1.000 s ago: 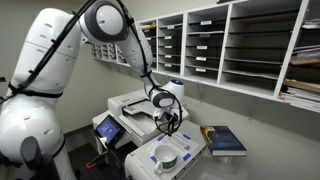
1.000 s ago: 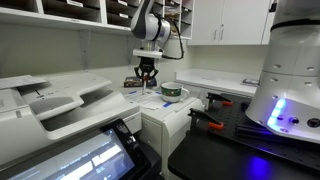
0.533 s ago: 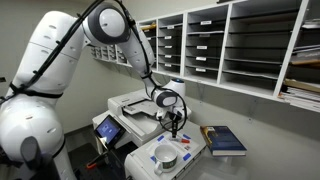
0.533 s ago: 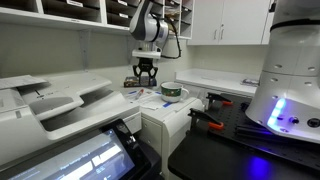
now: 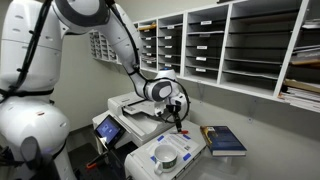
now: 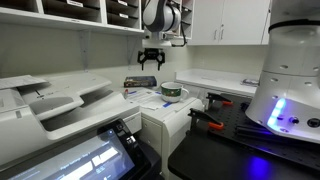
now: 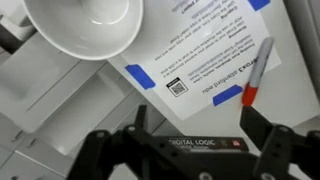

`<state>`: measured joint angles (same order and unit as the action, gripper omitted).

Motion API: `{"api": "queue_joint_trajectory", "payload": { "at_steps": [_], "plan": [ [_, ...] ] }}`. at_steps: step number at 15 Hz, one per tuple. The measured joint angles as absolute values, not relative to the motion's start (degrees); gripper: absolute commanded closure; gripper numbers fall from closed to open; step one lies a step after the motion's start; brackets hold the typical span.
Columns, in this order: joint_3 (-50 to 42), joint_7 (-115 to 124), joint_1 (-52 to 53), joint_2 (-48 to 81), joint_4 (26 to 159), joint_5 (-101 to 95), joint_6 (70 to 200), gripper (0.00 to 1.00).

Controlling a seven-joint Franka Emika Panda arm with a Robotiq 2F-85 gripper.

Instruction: Pick up the pen from the mug cup and put it on the countertop.

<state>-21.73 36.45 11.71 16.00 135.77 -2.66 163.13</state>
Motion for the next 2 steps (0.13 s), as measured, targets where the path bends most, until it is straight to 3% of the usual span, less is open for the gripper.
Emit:
{"api": "queue_joint_trajectory", "payload": {
  "at_steps": [2],
  "plan": [
    [-21.7, 36.4, 11.7, 12.8, 138.4, -4.8, 163.1, 0.00]
  ]
}}
